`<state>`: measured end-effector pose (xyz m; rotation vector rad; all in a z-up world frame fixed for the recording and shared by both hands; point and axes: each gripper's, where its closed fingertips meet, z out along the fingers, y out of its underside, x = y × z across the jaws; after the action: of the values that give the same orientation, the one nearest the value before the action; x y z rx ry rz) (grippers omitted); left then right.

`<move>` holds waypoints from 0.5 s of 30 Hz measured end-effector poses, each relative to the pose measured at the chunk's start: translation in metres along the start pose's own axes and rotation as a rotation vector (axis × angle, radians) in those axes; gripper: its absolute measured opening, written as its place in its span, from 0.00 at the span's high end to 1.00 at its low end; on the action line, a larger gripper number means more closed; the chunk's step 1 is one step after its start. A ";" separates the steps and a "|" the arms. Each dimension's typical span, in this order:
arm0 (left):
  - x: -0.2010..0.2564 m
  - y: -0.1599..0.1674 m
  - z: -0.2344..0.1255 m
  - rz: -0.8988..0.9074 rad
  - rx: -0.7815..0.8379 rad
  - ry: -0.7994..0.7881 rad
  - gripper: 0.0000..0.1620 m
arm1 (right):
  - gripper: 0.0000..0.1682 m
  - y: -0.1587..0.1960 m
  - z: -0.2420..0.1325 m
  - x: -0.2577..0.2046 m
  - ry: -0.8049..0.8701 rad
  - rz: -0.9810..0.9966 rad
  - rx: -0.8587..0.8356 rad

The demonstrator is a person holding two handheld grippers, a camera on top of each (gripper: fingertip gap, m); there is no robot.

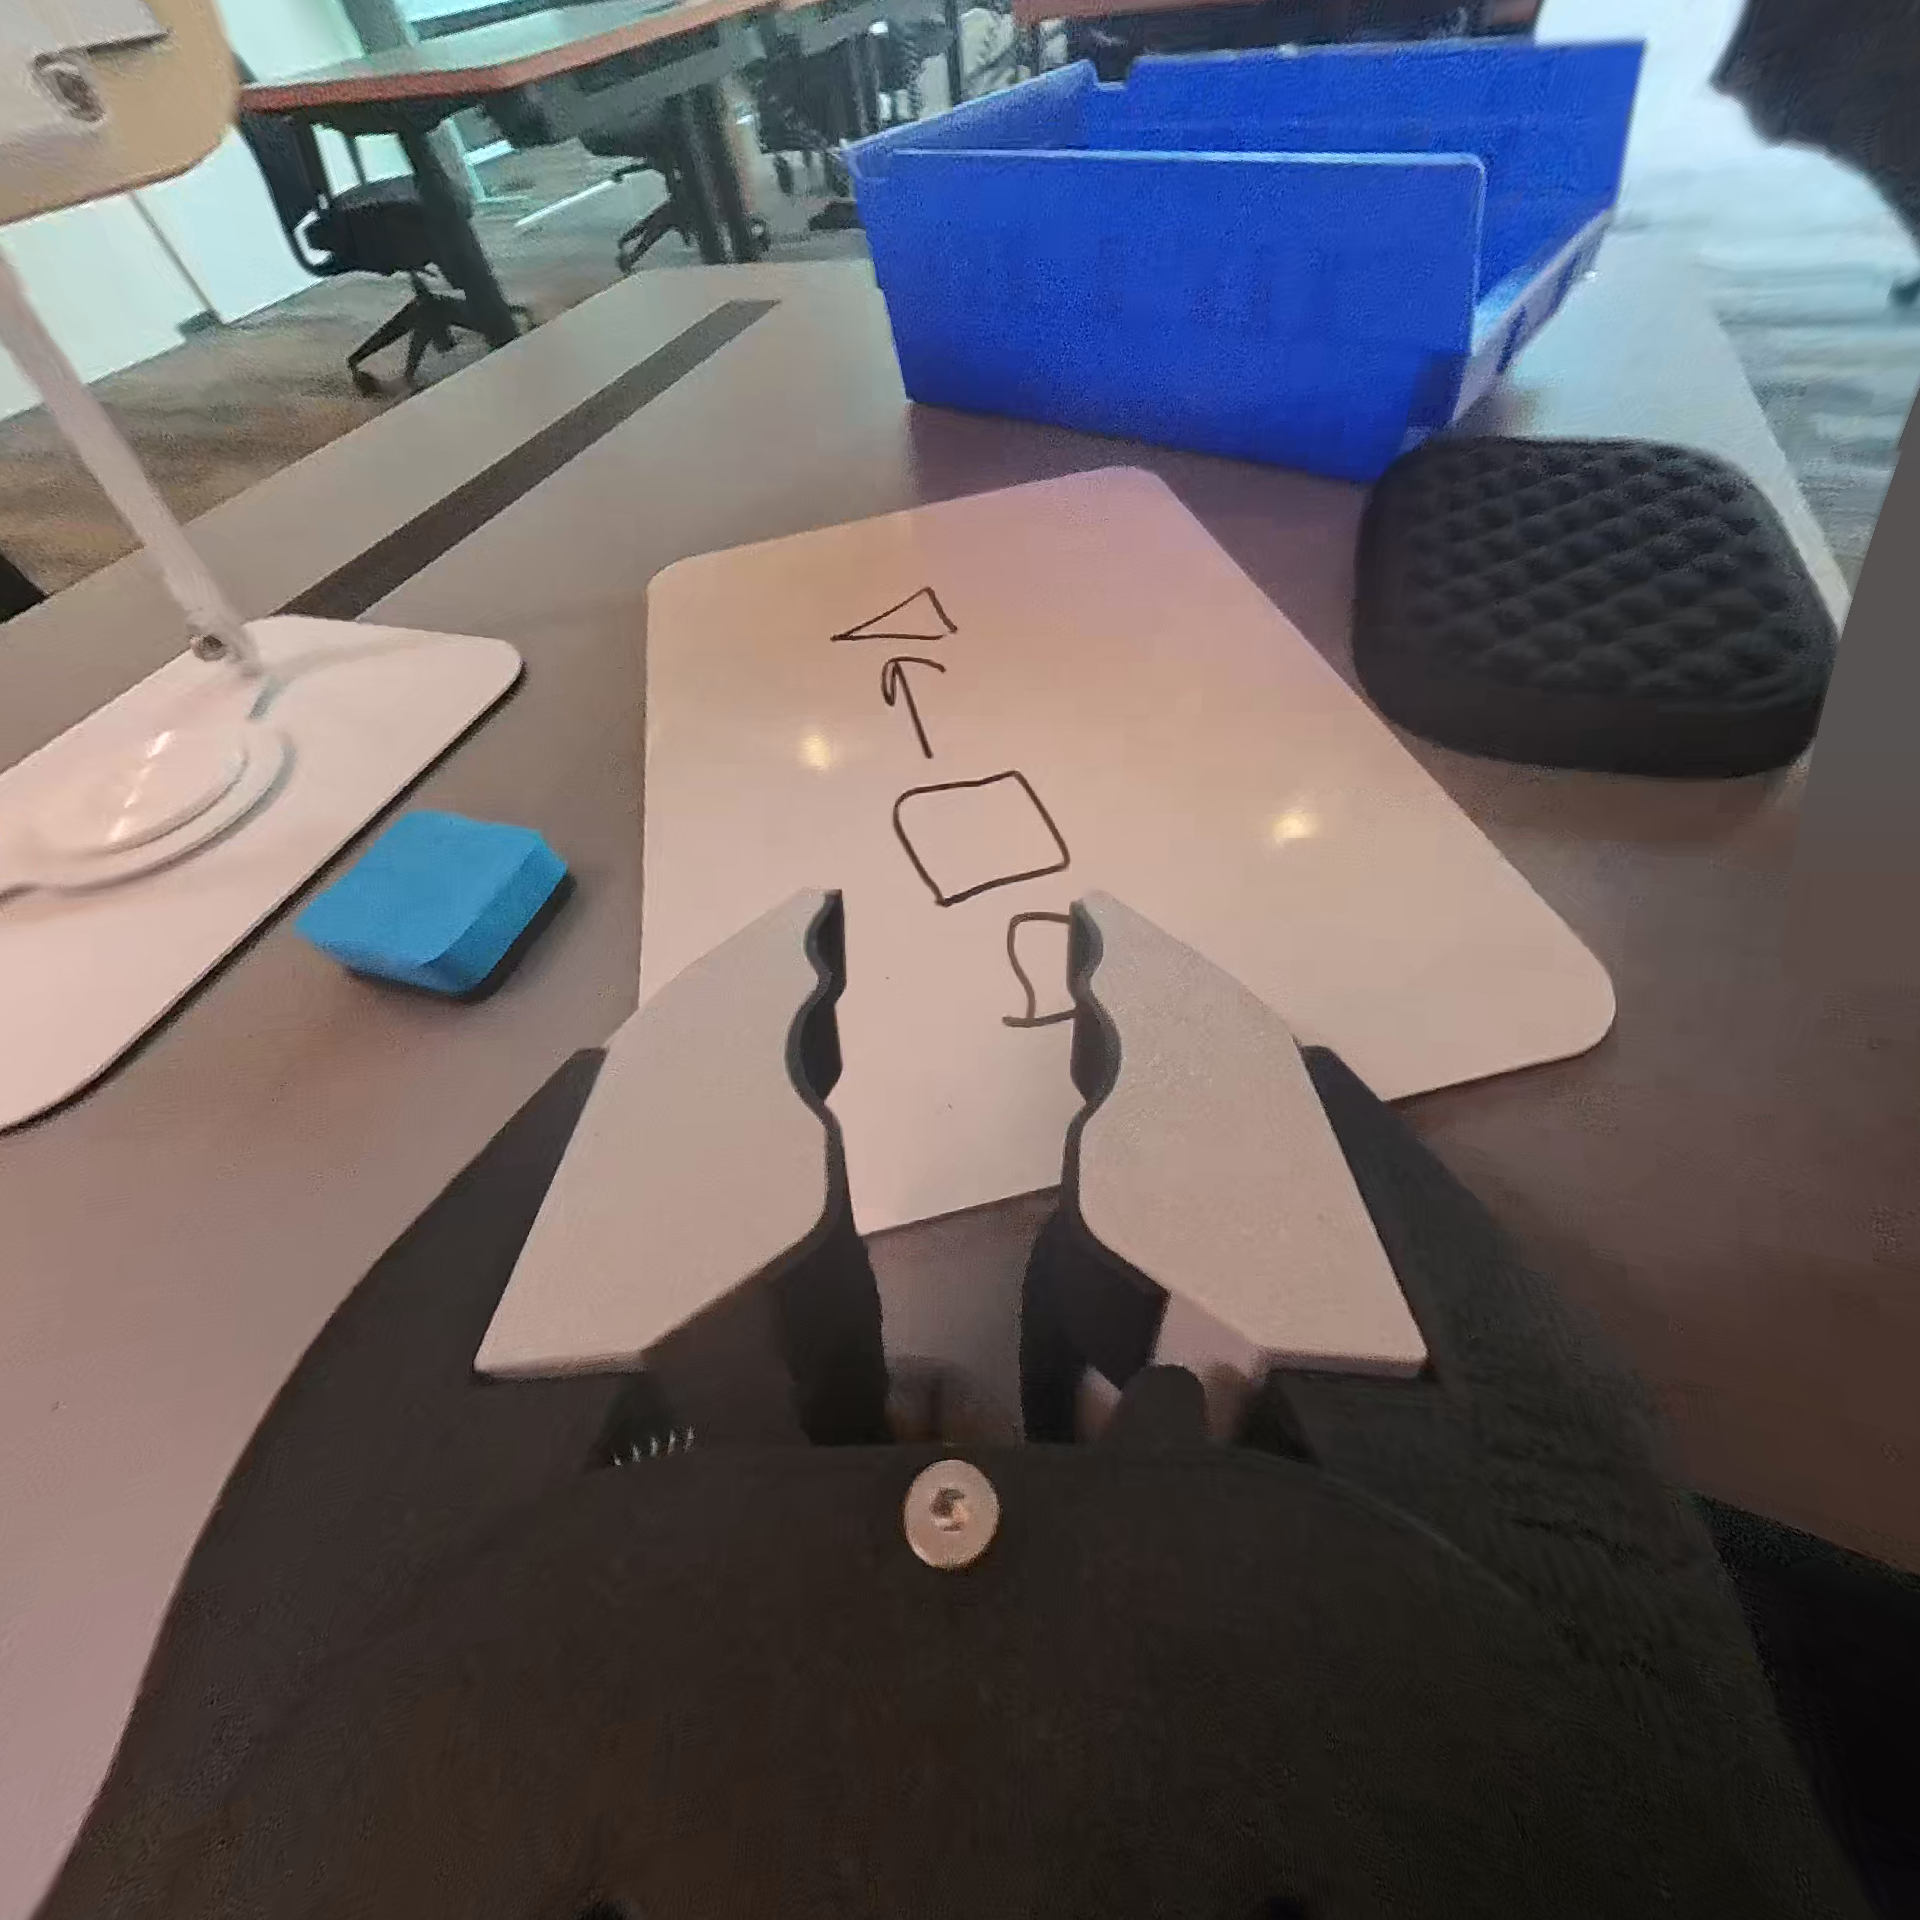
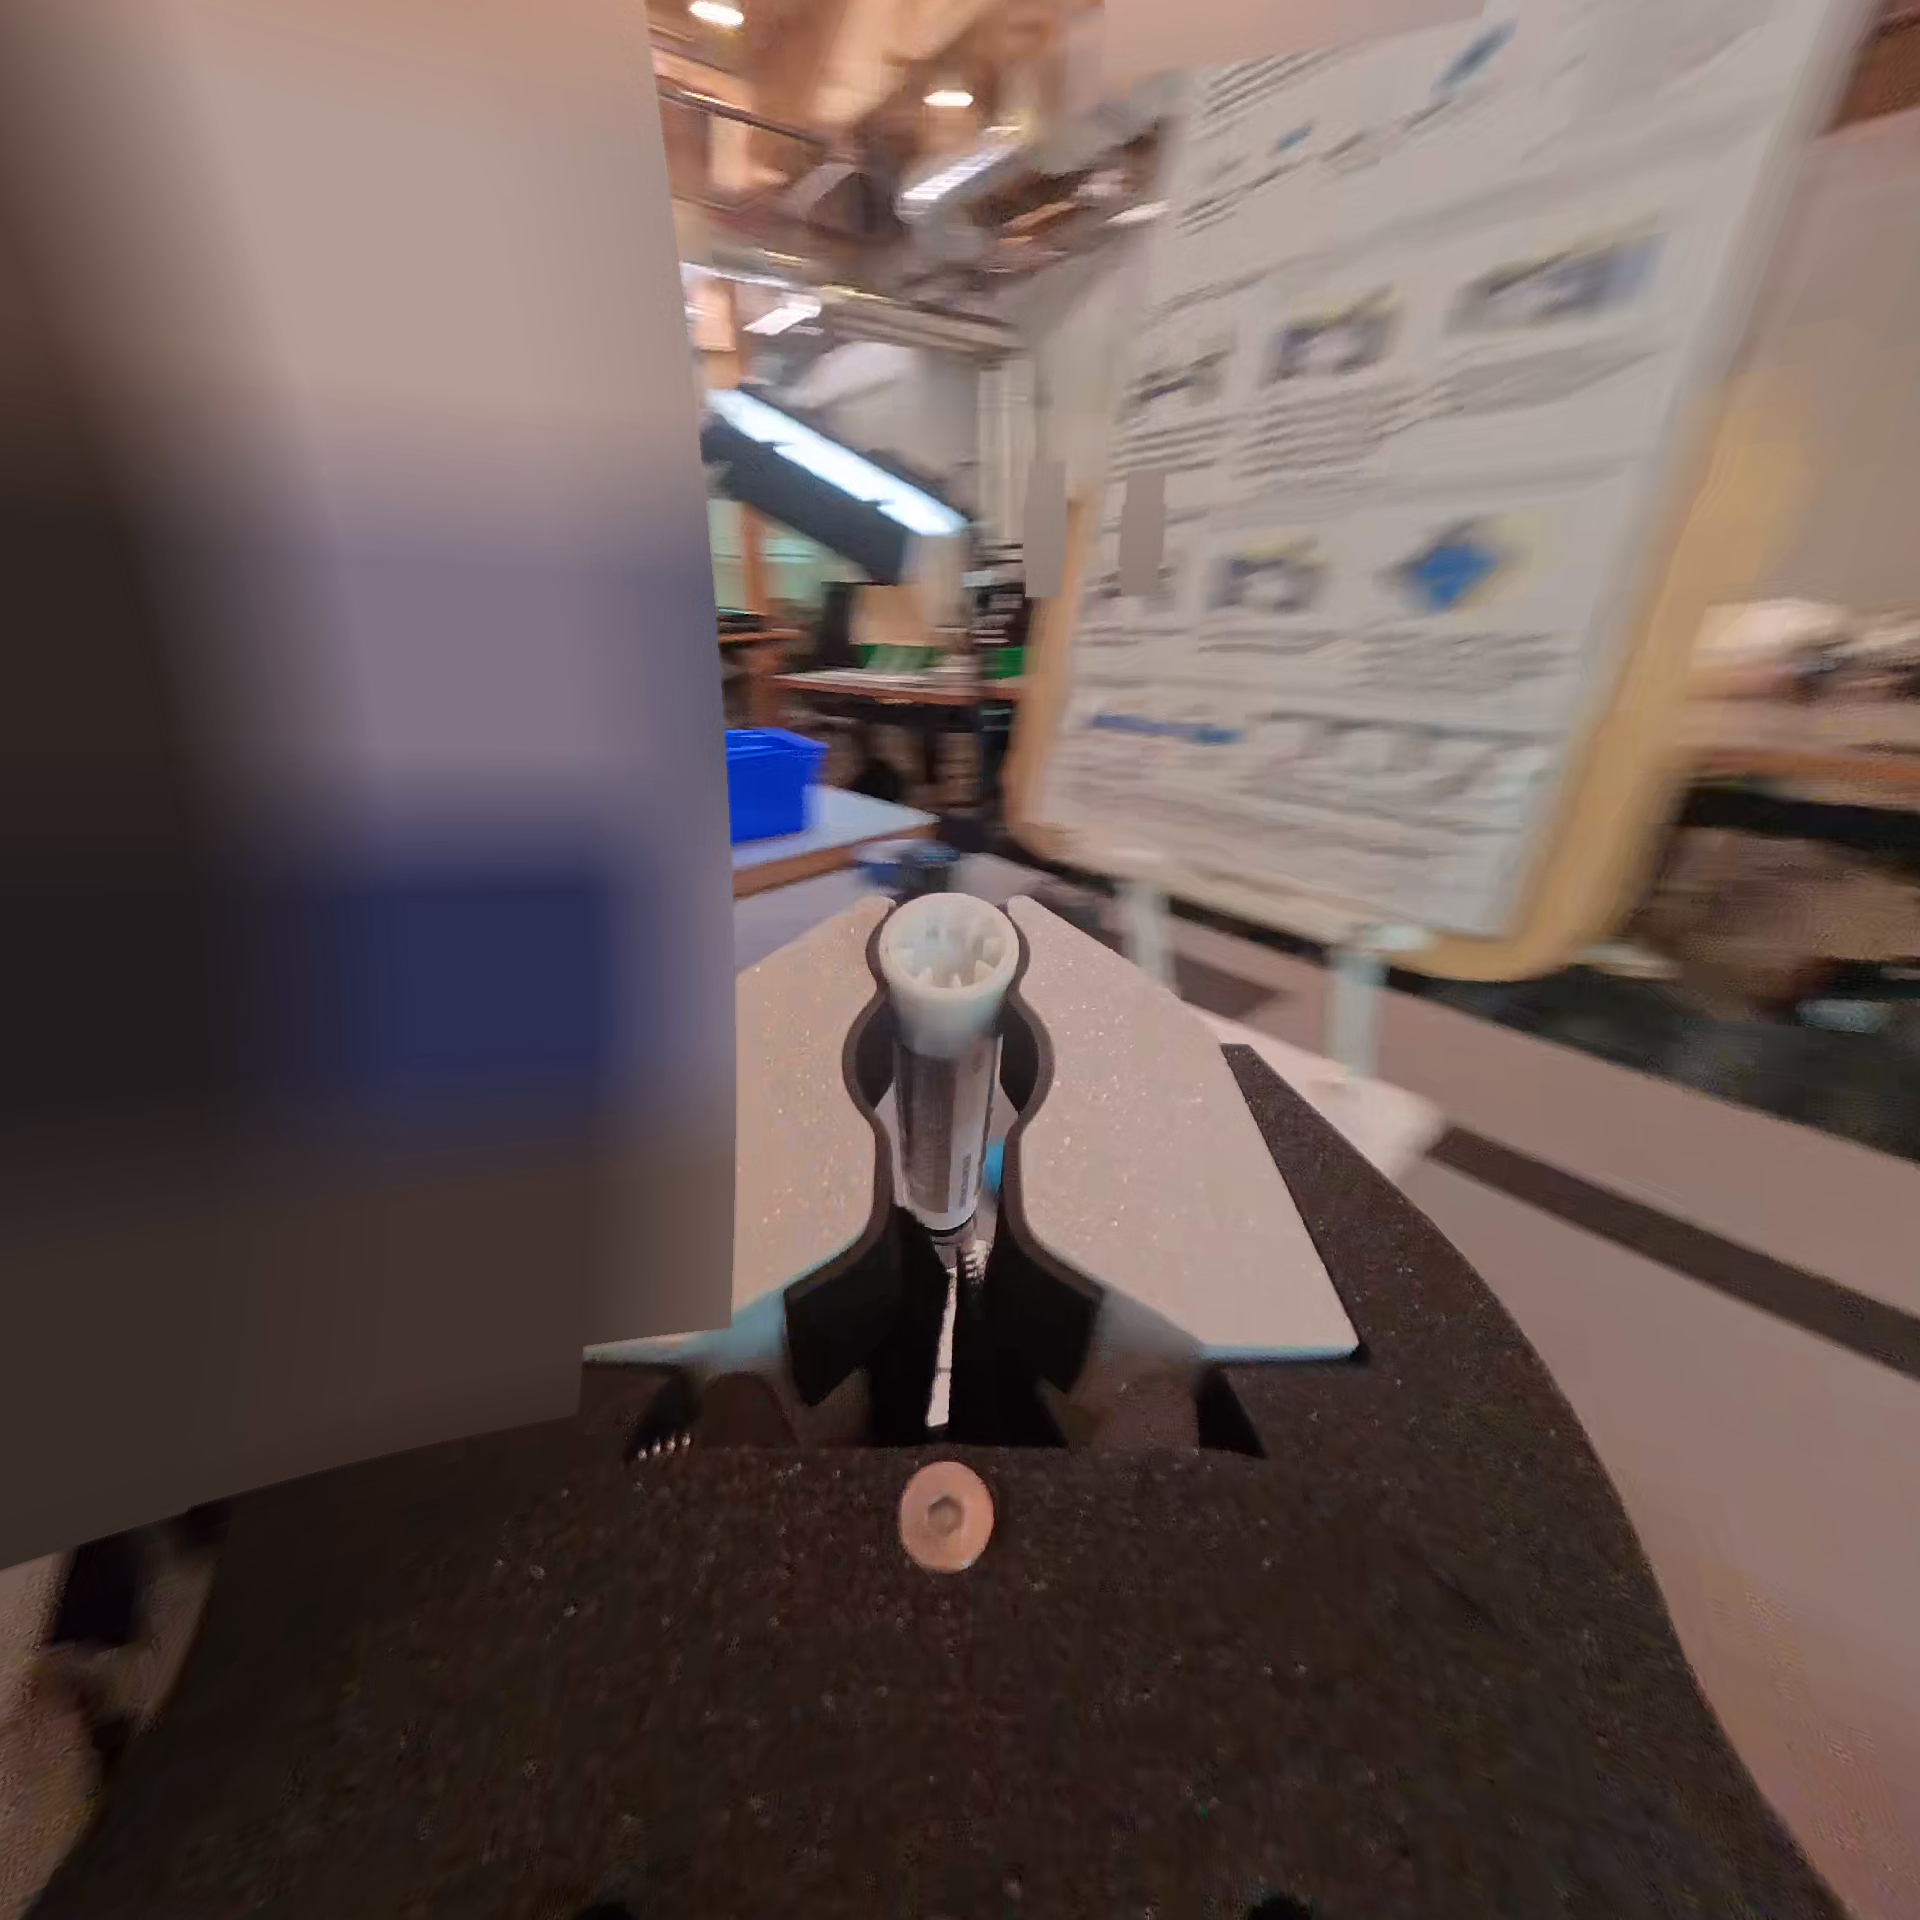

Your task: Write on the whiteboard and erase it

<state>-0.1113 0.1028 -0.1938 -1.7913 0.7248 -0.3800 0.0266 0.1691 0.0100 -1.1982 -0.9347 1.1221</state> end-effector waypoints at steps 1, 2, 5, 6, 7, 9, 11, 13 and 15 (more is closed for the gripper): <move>-0.001 -0.003 -0.001 -0.028 0.017 0.000 0.75 | 0.90 -0.015 -0.023 0.023 0.099 -0.041 0.000; -0.002 -0.006 -0.002 -0.047 0.034 0.004 0.75 | 0.90 -0.026 -0.046 0.043 0.181 -0.061 -0.006; -0.003 -0.005 -0.002 -0.041 0.038 -0.008 0.75 | 0.90 -0.046 -0.100 0.082 0.343 -0.066 0.018; -0.003 -0.003 -0.001 -0.035 0.026 -0.009 0.75 | 0.90 -0.045 -0.114 0.095 0.397 -0.068 0.004; -0.002 -0.001 0.001 -0.031 0.013 -0.002 0.75 | 0.90 -0.037 -0.129 0.113 0.479 -0.076 -0.051; 0.002 0.001 0.002 -0.021 -0.007 0.019 0.75 | 0.90 0.009 -0.160 0.158 0.629 -0.018 -0.301; 0.003 0.003 0.003 -0.010 -0.014 0.019 0.75 | 0.90 0.071 -0.183 0.189 0.667 0.152 -0.590; 0.001 0.003 0.003 -0.012 -0.018 0.011 0.76 | 0.90 0.119 -0.198 0.206 0.679 0.235 -0.825; 0.000 0.004 0.004 -0.025 -0.024 0.011 0.76 | 0.90 0.162 -0.216 0.208 0.659 0.338 -1.125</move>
<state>-0.1103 0.1047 -0.1989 -1.8232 0.7182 -0.3996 0.2547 0.3272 -0.1875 -2.5126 -0.8348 0.2801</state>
